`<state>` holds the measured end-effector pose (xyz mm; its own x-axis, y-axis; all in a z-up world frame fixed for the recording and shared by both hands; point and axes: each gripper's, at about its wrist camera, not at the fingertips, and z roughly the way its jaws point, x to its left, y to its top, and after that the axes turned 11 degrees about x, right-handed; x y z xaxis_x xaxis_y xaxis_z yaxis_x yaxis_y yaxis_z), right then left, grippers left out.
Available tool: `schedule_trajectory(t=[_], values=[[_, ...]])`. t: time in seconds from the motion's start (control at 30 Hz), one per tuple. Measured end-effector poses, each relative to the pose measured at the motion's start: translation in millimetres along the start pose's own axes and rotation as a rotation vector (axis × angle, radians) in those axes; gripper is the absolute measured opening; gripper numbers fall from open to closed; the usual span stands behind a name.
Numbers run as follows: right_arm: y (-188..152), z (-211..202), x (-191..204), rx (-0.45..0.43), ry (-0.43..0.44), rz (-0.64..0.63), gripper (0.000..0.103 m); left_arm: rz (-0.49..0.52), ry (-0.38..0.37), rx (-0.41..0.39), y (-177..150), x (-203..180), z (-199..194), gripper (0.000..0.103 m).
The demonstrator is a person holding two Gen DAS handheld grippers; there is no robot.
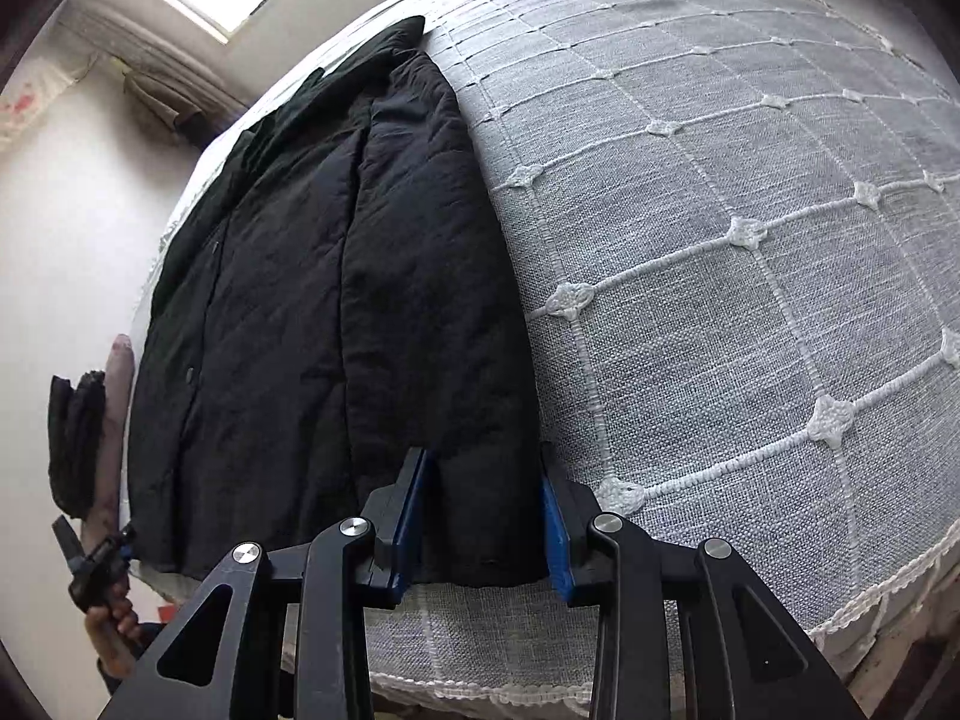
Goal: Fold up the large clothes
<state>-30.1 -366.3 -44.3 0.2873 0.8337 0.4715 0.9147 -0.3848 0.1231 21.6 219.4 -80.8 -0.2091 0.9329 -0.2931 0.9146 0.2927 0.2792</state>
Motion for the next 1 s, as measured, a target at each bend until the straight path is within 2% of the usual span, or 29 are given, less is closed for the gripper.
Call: schedule_trajectory(t=[0.27,0.47,0.5,0.57,0.63,0.67,0.77,0.87,0.93,1.0], values=[[3,2,6,-0.006,-0.037,0.001,0.034,-0.008,-0.016,-0.006,-2,3,-1,0.048],[1,0,6,-0.029,-0.046,0.043,0.03,-0.018,-0.032,-0.013,-4,5,-4,0.047],[1,0,4,-0.03,-0.036,0.057,0.03,-0.022,-0.036,-0.019,-5,5,-4,0.046],[1,0,2,-0.033,-0.019,0.078,0.03,-0.034,-0.035,-0.033,-7,8,-6,0.027],[0,-1,1,-0.044,-0.023,0.089,0.021,-0.043,-0.064,-0.034,-6,11,-9,0.012],[0,-3,0,-0.061,-0.025,0.094,0.013,-0.049,-0.078,-0.039,-6,13,-12,0.009],[-6,-20,-1,-0.154,-0.021,0.121,0.007,-0.074,-0.116,-0.078,-7,20,-29,0.008],[-19,-45,-13,-0.273,0.054,0.179,0.006,-0.083,-0.165,-0.117,-12,25,-46,0.008],[-21,-48,-15,-0.285,0.031,0.197,0.006,-0.066,-0.148,-0.106,-15,22,-43,0.007],[-18,-42,-8,-0.253,-0.005,0.175,0.006,-0.039,-0.095,-0.079,-14,18,-31,0.007]])
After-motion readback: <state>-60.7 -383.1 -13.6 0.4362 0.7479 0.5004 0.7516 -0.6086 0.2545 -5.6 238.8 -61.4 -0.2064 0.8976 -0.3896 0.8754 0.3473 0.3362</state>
